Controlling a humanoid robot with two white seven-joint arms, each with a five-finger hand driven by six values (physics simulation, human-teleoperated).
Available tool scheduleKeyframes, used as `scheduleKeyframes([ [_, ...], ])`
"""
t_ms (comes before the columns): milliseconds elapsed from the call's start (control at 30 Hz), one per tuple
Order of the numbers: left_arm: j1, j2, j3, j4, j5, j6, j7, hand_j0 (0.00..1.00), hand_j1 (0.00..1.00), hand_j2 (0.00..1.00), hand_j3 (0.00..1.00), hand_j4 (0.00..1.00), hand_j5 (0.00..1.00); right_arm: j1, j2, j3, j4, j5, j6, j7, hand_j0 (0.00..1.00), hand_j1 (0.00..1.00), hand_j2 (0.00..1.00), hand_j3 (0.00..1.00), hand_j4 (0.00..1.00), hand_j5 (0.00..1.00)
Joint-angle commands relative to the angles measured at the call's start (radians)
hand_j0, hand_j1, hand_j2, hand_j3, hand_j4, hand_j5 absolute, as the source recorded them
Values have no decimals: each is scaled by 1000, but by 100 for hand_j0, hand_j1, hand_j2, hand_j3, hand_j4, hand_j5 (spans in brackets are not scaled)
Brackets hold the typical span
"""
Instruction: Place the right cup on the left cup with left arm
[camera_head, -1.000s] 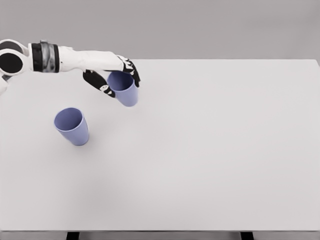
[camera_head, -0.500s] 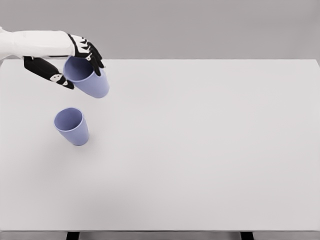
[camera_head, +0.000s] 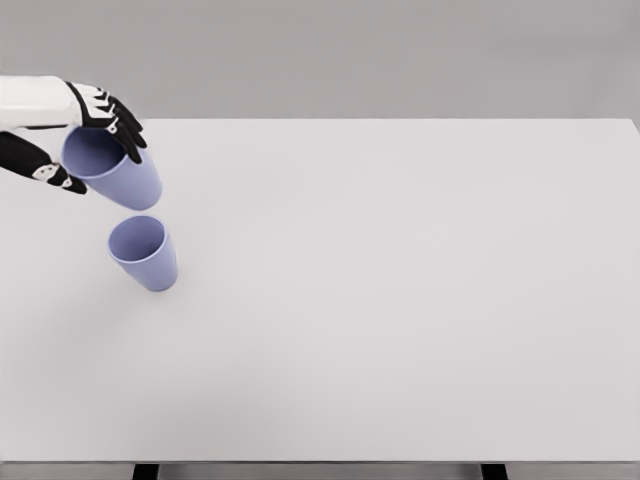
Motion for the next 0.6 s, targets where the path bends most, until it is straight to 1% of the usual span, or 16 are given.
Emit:
scheduleKeyframes([
  [0, 0, 24, -5, -19, 9, 4, 0, 64, 64, 64, 64, 64, 64, 0, 0, 0, 0, 0, 0, 0, 100, 100, 100, 100, 100, 100],
  [33, 6, 27, -5, -27, 9, 4, 0, 64, 64, 64, 64, 64, 64, 2, 0, 0, 0, 0, 0, 0, 100, 100, 100, 100, 100, 100],
  [100, 11, 32, -30, -28, 7, 4, 0, 64, 64, 64, 64, 64, 64, 0, 0, 0, 0, 0, 0, 0, 100, 100, 100, 100, 100, 100],
  [367, 15, 52, -34, -28, 7, 4, 0, 65, 65, 65, 65, 65, 65, 2, 0, 0, 0, 0, 0, 0, 100, 100, 100, 100, 100, 100],
  [467, 38, 47, -34, -28, 4, 4, 0, 65, 65, 65, 65, 65, 65, 0, 0, 0, 0, 0, 0, 0, 100, 100, 100, 100, 100, 100],
  [567, 41, 46, -34, -28, 2, 13, 0, 65, 65, 65, 65, 65, 65, 2, 0, 0, 0, 0, 0, 0, 100, 100, 100, 100, 100, 100],
])
